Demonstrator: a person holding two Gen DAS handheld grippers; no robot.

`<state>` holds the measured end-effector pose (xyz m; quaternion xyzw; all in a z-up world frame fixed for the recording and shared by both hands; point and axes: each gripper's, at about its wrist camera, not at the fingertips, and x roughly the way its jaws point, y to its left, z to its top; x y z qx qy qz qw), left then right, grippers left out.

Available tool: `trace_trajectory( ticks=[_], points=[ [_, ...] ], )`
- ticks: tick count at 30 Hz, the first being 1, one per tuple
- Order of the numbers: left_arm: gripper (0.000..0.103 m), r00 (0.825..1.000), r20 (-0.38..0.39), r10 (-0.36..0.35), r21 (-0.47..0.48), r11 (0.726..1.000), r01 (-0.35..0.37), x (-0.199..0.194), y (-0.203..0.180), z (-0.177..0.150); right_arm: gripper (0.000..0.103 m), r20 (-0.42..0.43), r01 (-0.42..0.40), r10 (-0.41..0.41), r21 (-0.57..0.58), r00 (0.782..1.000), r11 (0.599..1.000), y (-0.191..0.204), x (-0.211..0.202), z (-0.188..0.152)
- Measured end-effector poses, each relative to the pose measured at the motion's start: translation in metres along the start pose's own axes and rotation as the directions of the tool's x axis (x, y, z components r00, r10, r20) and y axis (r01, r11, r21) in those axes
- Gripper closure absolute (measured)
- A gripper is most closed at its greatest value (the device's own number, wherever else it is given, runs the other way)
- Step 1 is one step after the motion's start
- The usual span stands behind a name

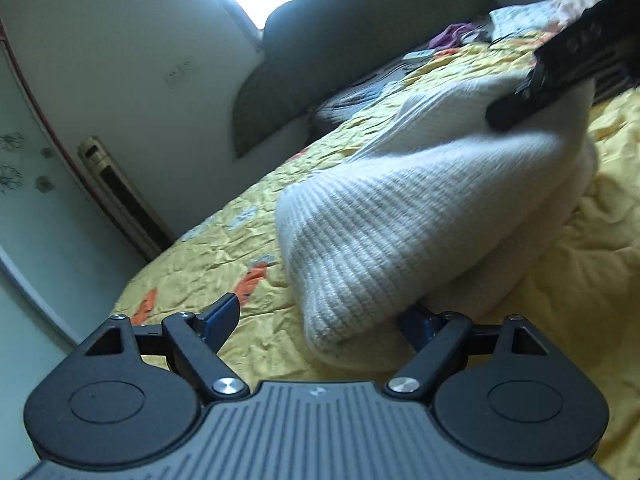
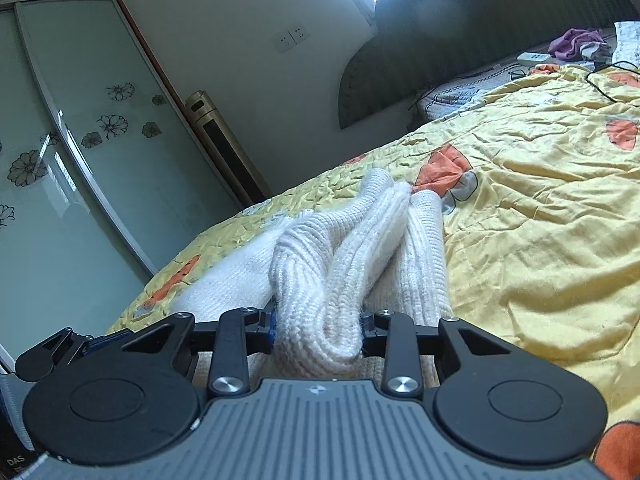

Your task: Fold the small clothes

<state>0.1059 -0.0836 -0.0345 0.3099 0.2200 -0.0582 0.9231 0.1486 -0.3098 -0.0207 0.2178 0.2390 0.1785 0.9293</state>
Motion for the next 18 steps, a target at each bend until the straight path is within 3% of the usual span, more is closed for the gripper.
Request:
trace_trajectory(
  ticks=[3, 8, 12, 14, 18],
  points=[
    [0.017, 1.000, -0.005, 0.020, -0.039, 0.999, -0.020, 0.003, 0.001, 0.007, 0.070, 0.029, 0.056, -0.052, -0.134, 0.998, 0.989, 0.013, 0.001, 0.012],
    [0.017, 1.000, -0.007, 0.022, -0.112, 0.993, -0.023, 0.000, 0.008, 0.012, 0.071, 0.116, 0.152, -0.116, -0.381, 0.986, 0.912, 0.048, -0.005, 0.025],
    [0.011, 0.997, -0.068, -0.026, -0.183, 0.983, 0.014, 0.010, 0.021, -0.001, 0.072, 0.111, 0.232, -0.203, -0.492, 0.973, 0.839, 0.051, 0.000, 0.003],
    [0.011, 0.992, -0.102, -0.070, -0.236, 0.971, 0.044, 0.015, 0.028, -0.006, 0.072, 0.085, 0.239, -0.227, -0.477, 0.970, 0.846, 0.043, 0.003, -0.006],
    [0.011, 0.987, -0.117, -0.108, -0.266, 0.961, 0.074, 0.013, 0.035, -0.007, 0.072, 0.048, 0.202, -0.198, -0.356, 0.979, 0.912, 0.026, -0.001, -0.006]
  ],
)
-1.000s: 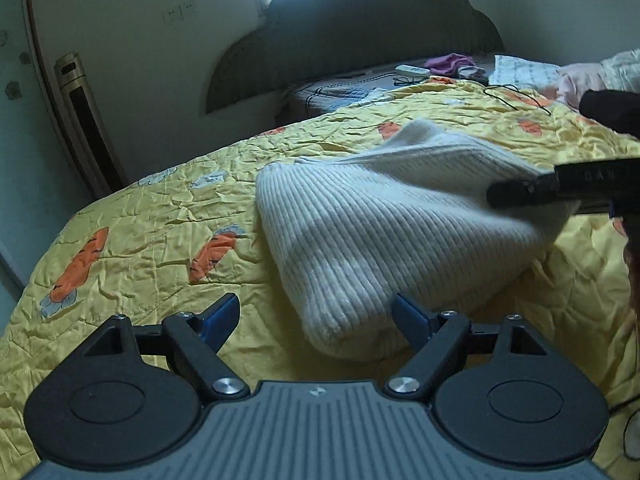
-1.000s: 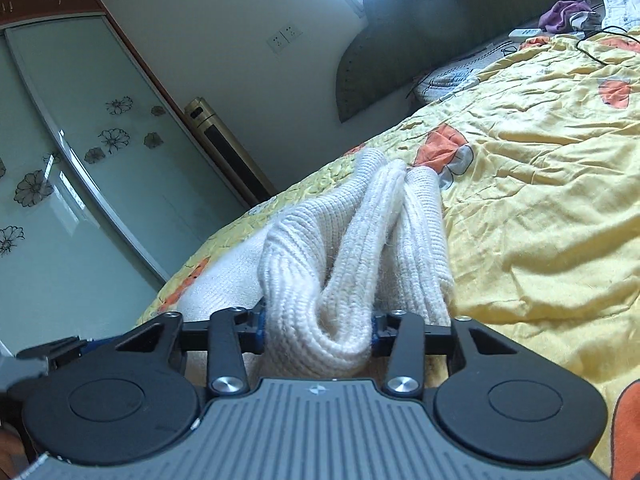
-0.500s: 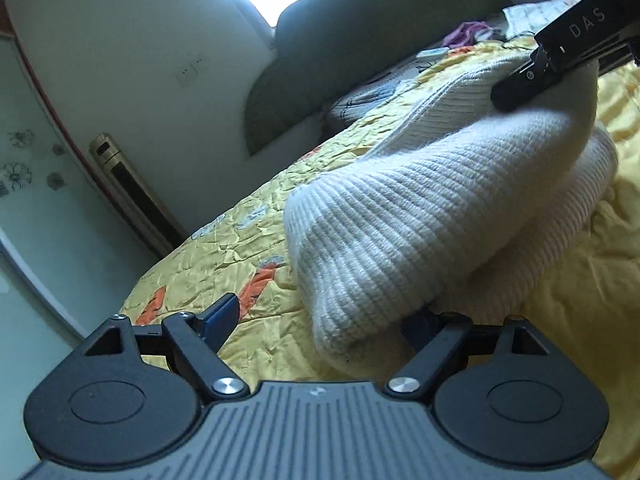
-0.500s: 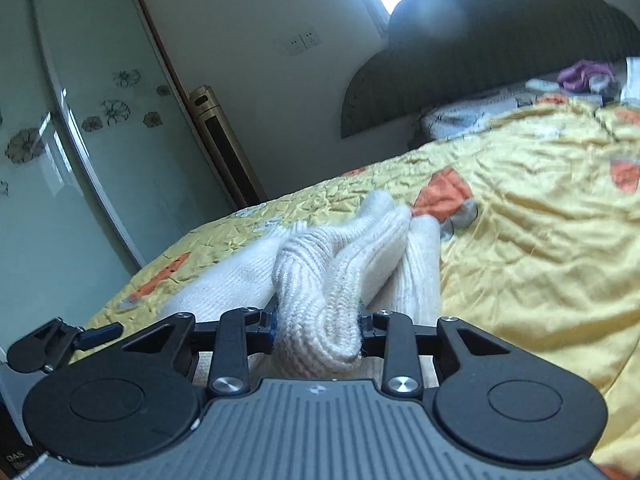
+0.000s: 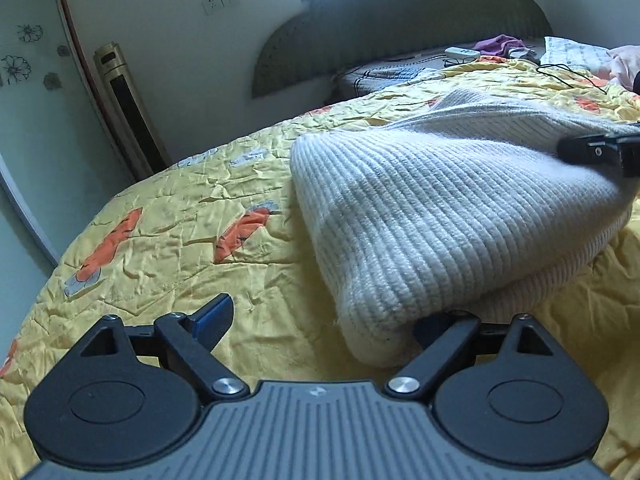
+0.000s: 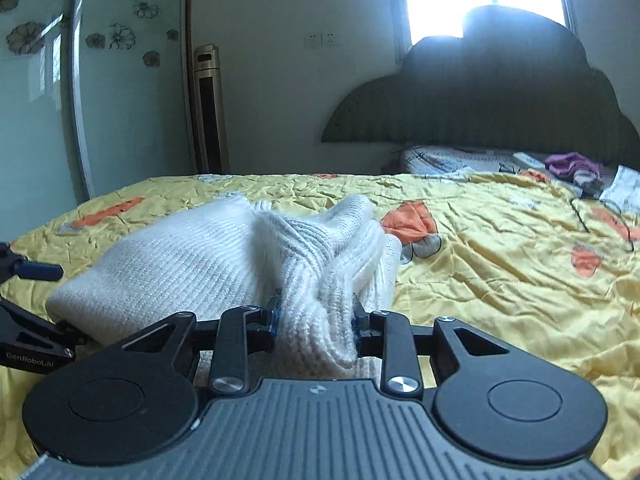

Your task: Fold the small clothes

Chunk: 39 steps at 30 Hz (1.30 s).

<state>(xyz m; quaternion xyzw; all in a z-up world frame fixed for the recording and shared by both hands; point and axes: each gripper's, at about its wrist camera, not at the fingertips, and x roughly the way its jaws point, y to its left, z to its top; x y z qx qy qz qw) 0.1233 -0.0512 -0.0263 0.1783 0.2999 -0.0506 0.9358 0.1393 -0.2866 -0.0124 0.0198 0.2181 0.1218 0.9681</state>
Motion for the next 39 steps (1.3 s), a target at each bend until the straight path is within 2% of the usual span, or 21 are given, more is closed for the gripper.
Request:
trace_trajectory(
  ticks=[3, 6, 8, 10, 14, 15, 18, 21, 23, 26, 29, 32, 35, 37, 39],
  points=[
    [0.011, 1.000, 0.002, -0.018, 0.004, 1.000, 0.018, -0.003, 0.005, -0.004, 0.072, 0.028, -0.021, 0.020, 0.060, 0.999, 0.998, -0.006, -0.010, 0.003],
    [0.011, 0.999, -0.019, -0.032, -0.017, 0.999, 0.032, 0.001, 0.008, -0.007, 0.072, 0.065, 0.017, -0.015, -0.029, 0.998, 0.999, 0.006, -0.015, 0.005],
    [0.012, 0.999, -0.025, -0.037, -0.023, 0.999, 0.036, 0.001, 0.008, -0.007, 0.072, 0.039, 0.040, -0.036, -0.095, 0.999, 0.995, 0.012, -0.007, 0.001],
    [0.012, 0.998, -0.029, -0.056, -0.021, 0.998, 0.055, -0.003, 0.009, -0.008, 0.069, -0.025, 0.005, -0.006, -0.028, 1.000, 1.000, -0.001, 0.003, -0.004],
    [0.012, 0.990, -0.052, -0.131, -0.067, 0.990, 0.128, -0.013, 0.024, -0.012, 0.039, -0.041, -0.044, 0.052, 0.189, 0.998, 0.981, -0.033, -0.001, -0.007],
    [0.012, 0.986, -0.047, -0.158, -0.086, 0.984, 0.154, -0.018, 0.029, -0.013, 0.037, -0.044, -0.044, 0.055, 0.206, 0.998, 0.977, -0.036, -0.003, -0.008],
    [0.012, 0.978, -0.016, -0.209, -0.144, 0.968, 0.204, -0.032, 0.044, -0.007, 0.037, -0.035, -0.050, 0.060, 0.248, 0.998, 0.968, -0.041, -0.013, -0.007],
    [0.012, 0.964, 0.033, -0.265, -0.215, 0.940, 0.266, -0.035, 0.054, 0.012, 0.036, 0.021, -0.021, 0.015, 0.275, 1.000, 0.961, -0.038, -0.023, 0.003],
    [0.012, 0.956, 0.050, -0.289, -0.249, 0.923, 0.292, -0.030, 0.053, 0.028, 0.038, 0.064, -0.008, -0.007, 0.222, 0.998, 0.975, -0.028, -0.028, 0.014],
    [0.012, 0.960, 0.033, -0.279, -0.264, 0.924, 0.277, -0.015, 0.039, 0.045, 0.038, 0.098, -0.039, 0.028, 0.113, 0.995, 0.993, -0.006, -0.028, 0.026],
    [0.012, 0.968, -0.024, -0.248, -0.237, 0.943, 0.236, 0.003, 0.017, 0.050, 0.040, 0.058, -0.075, 0.072, 0.052, 0.996, 0.996, 0.008, -0.018, 0.028],
    [0.012, 0.968, -0.050, -0.245, -0.239, 0.944, 0.227, 0.011, 0.007, 0.047, 0.043, -0.010, -0.037, 0.037, 0.019, 0.999, 0.999, 0.011, -0.004, 0.023],
    [0.012, 0.967, -0.059, -0.248, -0.254, 0.940, 0.226, 0.013, 0.006, 0.044, 0.049, -0.076, 0.018, -0.014, 0.050, 0.997, 0.999, -0.002, 0.010, 0.014],
    [0.012, 0.966, -0.062, -0.251, -0.259, 0.939, 0.227, 0.014, 0.007, 0.043, 0.049, -0.077, -0.013, 0.022, 0.113, 0.997, 0.993, -0.011, 0.011, 0.010],
    [0.012, 0.965, -0.067, -0.252, -0.264, 0.937, 0.227, 0.014, 0.008, 0.043, 0.049, -0.076, -0.020, 0.030, 0.127, 0.997, 0.992, -0.013, 0.011, 0.009]
  ],
)
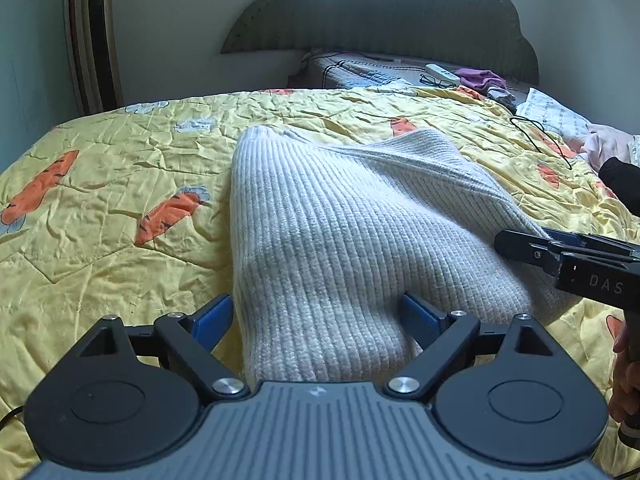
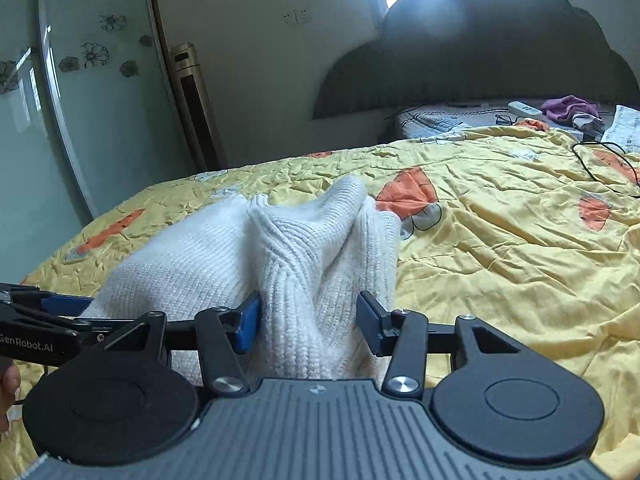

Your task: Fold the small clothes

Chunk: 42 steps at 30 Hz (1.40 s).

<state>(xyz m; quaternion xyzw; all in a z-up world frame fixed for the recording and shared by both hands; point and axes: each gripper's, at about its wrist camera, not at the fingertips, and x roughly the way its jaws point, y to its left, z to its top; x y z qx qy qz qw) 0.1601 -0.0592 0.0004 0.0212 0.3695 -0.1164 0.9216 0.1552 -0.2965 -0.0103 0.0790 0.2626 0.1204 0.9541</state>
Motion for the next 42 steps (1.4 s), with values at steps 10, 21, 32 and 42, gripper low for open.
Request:
trace_trajectory(
  ticks=[10, 21, 32, 42],
  points=[
    [0.012, 1.000, -0.013, 0.008, 0.003, 1.000, -0.008, 0.002, -0.003, -0.001, 0.049, -0.002, 0.006, -0.006, -0.014, 1.000, 1.000, -0.001, 0.004, -0.001],
    [0.010, 1.000, -0.004, -0.016, -0.011, 1.000, 0.015, 0.000, 0.002, 0.000, 0.034, -0.011, -0.026, 0.026, -0.005, 1.000, 1.000, -0.002, 0.002, 0.002],
    [0.010, 0.968, -0.015, -0.249, -0.286, 0.929, 0.234, 0.020, 0.076, 0.031, 0.001, -0.032, -0.026, 0.024, -0.064, 0.999, 0.998, -0.002, 0.008, 0.020],
    [0.005, 0.847, -0.040, -0.530, -0.553, 0.718, 0.423, 0.087, 0.120, 0.032, 0.002, -0.180, -0.249, 0.317, 0.323, 0.931, 0.913, -0.067, 0.074, 0.015]
  ],
)
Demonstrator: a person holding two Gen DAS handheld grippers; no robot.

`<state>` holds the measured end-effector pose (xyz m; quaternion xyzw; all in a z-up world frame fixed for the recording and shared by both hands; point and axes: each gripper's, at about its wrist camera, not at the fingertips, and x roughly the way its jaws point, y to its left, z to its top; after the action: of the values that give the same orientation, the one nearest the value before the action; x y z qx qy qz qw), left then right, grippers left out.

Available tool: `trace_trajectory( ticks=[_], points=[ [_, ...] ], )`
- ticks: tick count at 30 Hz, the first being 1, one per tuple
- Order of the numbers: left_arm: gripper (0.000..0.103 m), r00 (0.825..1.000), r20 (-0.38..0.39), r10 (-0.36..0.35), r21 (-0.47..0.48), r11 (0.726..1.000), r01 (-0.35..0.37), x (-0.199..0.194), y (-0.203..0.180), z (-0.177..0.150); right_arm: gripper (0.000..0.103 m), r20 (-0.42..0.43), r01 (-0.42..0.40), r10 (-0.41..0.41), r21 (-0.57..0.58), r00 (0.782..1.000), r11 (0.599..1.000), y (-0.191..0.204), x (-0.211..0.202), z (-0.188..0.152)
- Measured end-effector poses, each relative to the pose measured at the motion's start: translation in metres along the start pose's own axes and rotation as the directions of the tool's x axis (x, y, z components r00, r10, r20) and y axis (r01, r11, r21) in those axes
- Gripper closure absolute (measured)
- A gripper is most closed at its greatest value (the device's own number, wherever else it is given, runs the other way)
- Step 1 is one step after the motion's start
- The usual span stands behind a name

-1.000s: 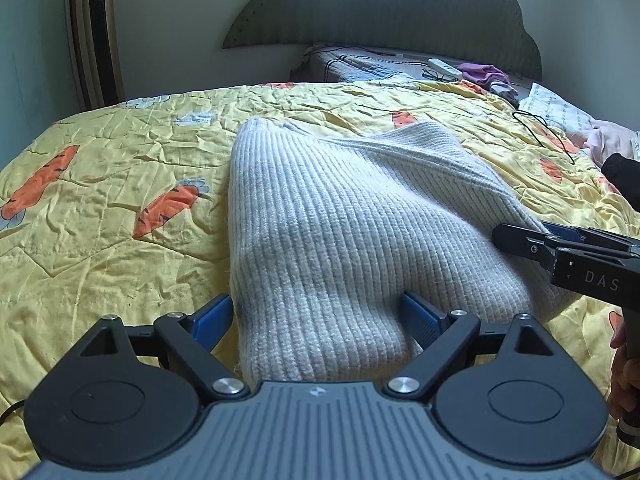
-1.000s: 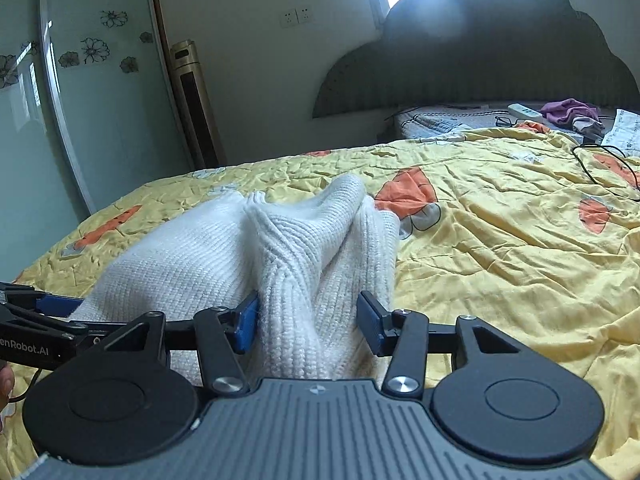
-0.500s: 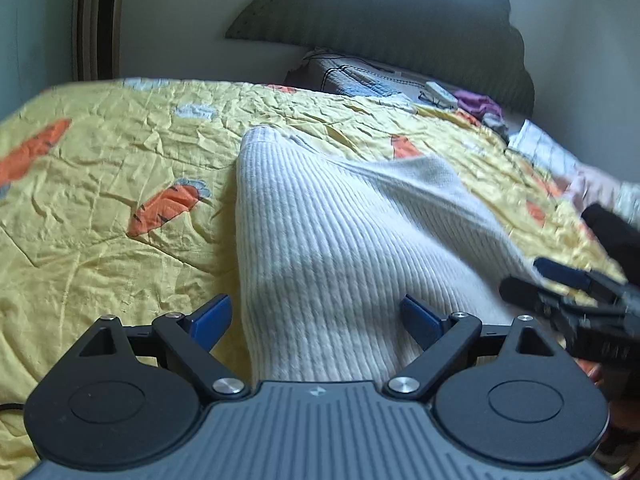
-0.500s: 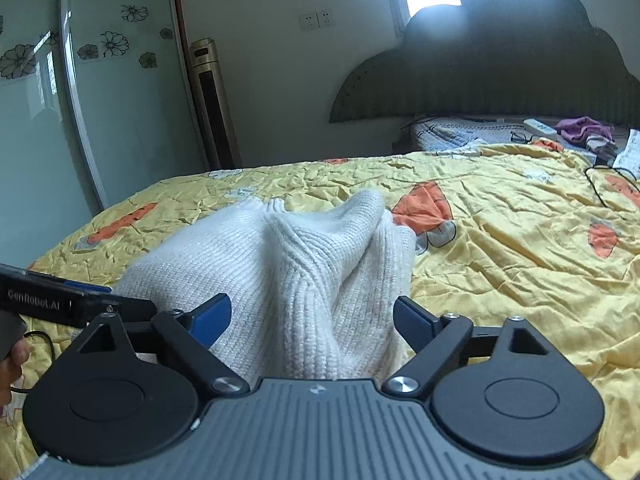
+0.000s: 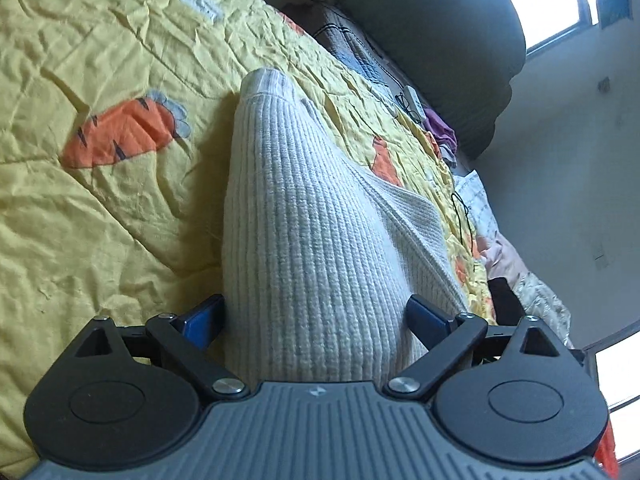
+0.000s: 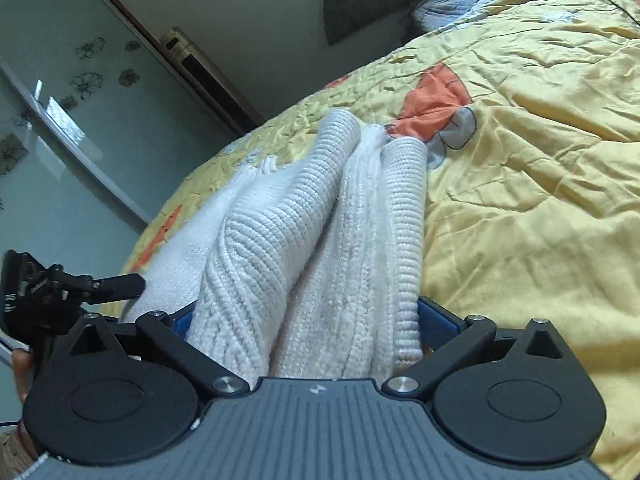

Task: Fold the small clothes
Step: 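Withdraw both open tools back from the folded cardigan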

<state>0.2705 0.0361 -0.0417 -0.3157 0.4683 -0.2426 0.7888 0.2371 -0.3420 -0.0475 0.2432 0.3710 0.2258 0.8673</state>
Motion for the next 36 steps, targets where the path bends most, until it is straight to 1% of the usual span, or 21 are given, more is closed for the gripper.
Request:
trace_trajectory(
  ticks=[4, 5, 7, 8, 10, 11, 13, 16, 18, 20, 22, 23, 24, 26, 27, 28, 29, 31, 32, 34, 36],
  points=[
    [0.005, 0.998, -0.012, -0.066, -0.069, 0.996, 0.065, 0.017, 0.014, 0.009, 0.004, -0.008, -0.018, 0.018, -0.023, 1.000, 1.000, 0.000, 0.011, 0.007],
    [0.006, 0.997, -0.003, -0.072, -0.074, 0.995, 0.071, 0.019, 0.015, 0.012, 0.005, -0.007, -0.017, 0.017, -0.031, 1.000, 0.999, 0.001, 0.014, 0.009],
    [0.006, 0.998, 0.006, -0.059, -0.066, 0.996, 0.059, 0.022, 0.012, 0.013, 0.006, -0.010, -0.015, 0.015, -0.044, 1.000, 0.999, 0.004, 0.021, 0.012],
    [0.010, 0.999, 0.014, -0.036, -0.042, 0.998, 0.037, 0.022, 0.008, 0.012, 0.007, -0.009, -0.014, 0.013, -0.049, 1.000, 0.999, 0.006, 0.023, 0.012],
    [0.020, 0.999, 0.046, 0.016, 0.045, 0.999, -0.019, 0.018, -0.004, 0.006, 0.016, -0.006, -0.017, 0.016, -0.066, 1.000, 0.998, 0.012, 0.023, 0.011],
    [0.023, 0.997, 0.067, 0.029, 0.079, 0.996, -0.034, 0.015, -0.009, 0.003, 0.021, 0.002, -0.017, 0.017, -0.085, 1.000, 0.996, 0.016, 0.020, 0.011],
    [0.032, 0.993, 0.109, 0.038, 0.133, 0.990, -0.052, 0.007, -0.018, -0.002, 0.026, 0.022, -0.021, 0.024, -0.133, 0.999, 0.991, 0.024, 0.015, 0.009],
    [0.036, 0.986, 0.158, 0.052, 0.200, 0.976, -0.083, -0.003, -0.030, -0.008, 0.030, 0.049, -0.042, 0.051, -0.170, 0.998, 0.985, 0.034, 0.009, 0.011],
    [0.037, 0.976, 0.201, 0.080, 0.255, 0.958, -0.131, -0.012, -0.038, -0.013, 0.034, 0.070, -0.061, 0.075, -0.189, 0.995, 0.980, 0.042, 0.005, 0.015],
    [0.038, 0.961, 0.251, 0.113, 0.288, 0.939, -0.186, -0.020, -0.046, -0.018, 0.034, 0.076, -0.080, 0.099, -0.218, 0.992, 0.973, 0.052, 0.006, 0.018],
    [0.038, 0.946, 0.293, 0.141, 0.298, 0.926, -0.231, -0.028, -0.047, -0.021, 0.035, 0.065, -0.077, 0.095, -0.244, 0.993, 0.967, 0.060, 0.014, 0.019],
    [0.037, 0.942, 0.298, 0.155, 0.294, 0.924, -0.245, -0.030, -0.045, -0.021, 0.035, 0.060, -0.074, 0.092, -0.248, 0.994, 0.966, 0.063, 0.020, 0.018],
    [0.037, 0.942, 0.290, 0.168, 0.279, 0.927, -0.251, -0.030, -0.041, -0.019, 0.035, 0.053, -0.075, 0.090, -0.243, 0.995, 0.967, 0.063, 0.025, 0.018],
    [0.036, 0.950, 0.257, 0.178, 0.219, 0.947, -0.237, -0.029, -0.027, -0.014, 0.035, 0.043, -0.056, 0.067, -0.213, 0.997, 0.975, 0.061, 0.035, 0.017],
    [0.034, 0.954, 0.243, 0.174, 0.187, 0.957, -0.222, -0.030, -0.021, -0.011, 0.033, 0.043, -0.039, 0.048, -0.192, 0.998, 0.981, 0.058, 0.038, 0.018],
    [0.033, 0.958, 0.232, 0.170, 0.160, 0.965, -0.210, -0.032, -0.017, -0.009, 0.030, 0.041, -0.028, 0.035, -0.164, 0.999, 0.986, 0.054, 0.040, 0.017],
    [0.031, 0.959, 0.227, 0.169, 0.141, 0.969, -0.204, -0.033, -0.014, -0.008, 0.024, 0.040, -0.024, 0.030, -0.138, 0.999, 0.990, 0.051, 0.040, 0.015],
    [0.031, 0.954, 0.237, 0.181, 0.146, 0.965, -0.219, -0.036, -0.016, -0.009, 0.017, 0.054, 0.017, -0.010, -0.123, 0.999, 0.992, 0.048, 0.035, 0.012],
    [0.030, 0.947, 0.253, 0.197, 0.159, 0.957, -0.241, -0.039, -0.020, -0.013, 0.013, 0.065, 0.045, -0.036, -0.138, 0.997, 0.989, 0.050, 0.031, 0.011],
    [0.029, 0.924, 0.300, 0.236, 0.193, 0.934, -0.301, -0.046, -0.030, -0.024, 0.012, 0.096, 0.101, -0.085, -0.171, 0.992, 0.980, 0.056, 0.019, 0.007],
    [0.029, 0.881, 0.379, 0.282, 0.257, 0.883, -0.393, -0.056, -0.044, -0.041, 0.012, 0.137, 0.151, -0.126, -0.189, 0.982, 0.970, 0.064, 0.005, 0.001]
  ],
)
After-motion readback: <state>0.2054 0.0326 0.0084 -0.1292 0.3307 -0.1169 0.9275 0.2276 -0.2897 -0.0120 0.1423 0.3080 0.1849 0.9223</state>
